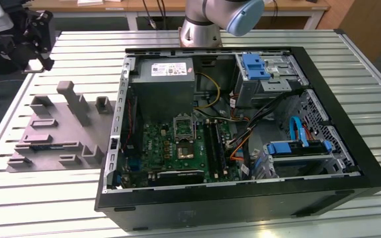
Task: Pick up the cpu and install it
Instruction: 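Pick up the cpu and move it towards the insertion slot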
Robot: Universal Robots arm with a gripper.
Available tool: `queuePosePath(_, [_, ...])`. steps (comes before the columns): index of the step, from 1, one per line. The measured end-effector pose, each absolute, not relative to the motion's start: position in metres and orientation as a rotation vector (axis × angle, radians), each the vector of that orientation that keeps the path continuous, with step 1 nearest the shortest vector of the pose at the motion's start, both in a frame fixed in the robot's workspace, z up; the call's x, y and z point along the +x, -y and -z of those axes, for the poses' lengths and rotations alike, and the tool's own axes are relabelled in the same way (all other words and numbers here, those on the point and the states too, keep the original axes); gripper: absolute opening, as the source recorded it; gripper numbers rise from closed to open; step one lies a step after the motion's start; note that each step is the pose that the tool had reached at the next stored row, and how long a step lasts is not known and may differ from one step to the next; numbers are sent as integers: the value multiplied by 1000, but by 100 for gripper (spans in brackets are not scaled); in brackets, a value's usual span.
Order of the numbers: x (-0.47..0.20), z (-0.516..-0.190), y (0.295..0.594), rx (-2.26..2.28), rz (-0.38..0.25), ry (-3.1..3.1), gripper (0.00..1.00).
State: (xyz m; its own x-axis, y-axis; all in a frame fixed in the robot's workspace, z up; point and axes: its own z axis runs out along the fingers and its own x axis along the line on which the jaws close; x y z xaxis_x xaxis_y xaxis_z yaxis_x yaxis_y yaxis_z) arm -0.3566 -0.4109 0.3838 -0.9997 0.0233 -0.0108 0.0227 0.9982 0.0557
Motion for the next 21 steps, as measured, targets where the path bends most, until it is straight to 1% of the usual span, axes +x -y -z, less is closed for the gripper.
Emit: queuePosePath(21, [-349, -384, 411, 36, -87, -3129, 47])
